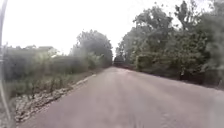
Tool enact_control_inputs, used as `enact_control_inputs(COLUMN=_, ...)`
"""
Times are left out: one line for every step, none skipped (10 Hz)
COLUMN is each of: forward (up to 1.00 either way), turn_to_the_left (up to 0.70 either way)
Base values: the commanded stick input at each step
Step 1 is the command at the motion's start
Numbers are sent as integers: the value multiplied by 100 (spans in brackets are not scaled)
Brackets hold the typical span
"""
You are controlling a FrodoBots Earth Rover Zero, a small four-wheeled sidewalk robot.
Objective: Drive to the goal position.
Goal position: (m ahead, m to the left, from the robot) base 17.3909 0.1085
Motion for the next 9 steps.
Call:
enact_control_inputs(forward=70, turn_to_the_left=0)
enact_control_inputs(forward=70, turn_to_the_left=0)
enact_control_inputs(forward=70, turn_to_the_left=0)
enact_control_inputs(forward=70, turn_to_the_left=0)
enact_control_inputs(forward=70, turn_to_the_left=0)
enact_control_inputs(forward=70, turn_to_the_left=0)
enact_control_inputs(forward=70, turn_to_the_left=0)
enact_control_inputs(forward=70, turn_to_the_left=0)
enact_control_inputs(forward=70, turn_to_the_left=0)
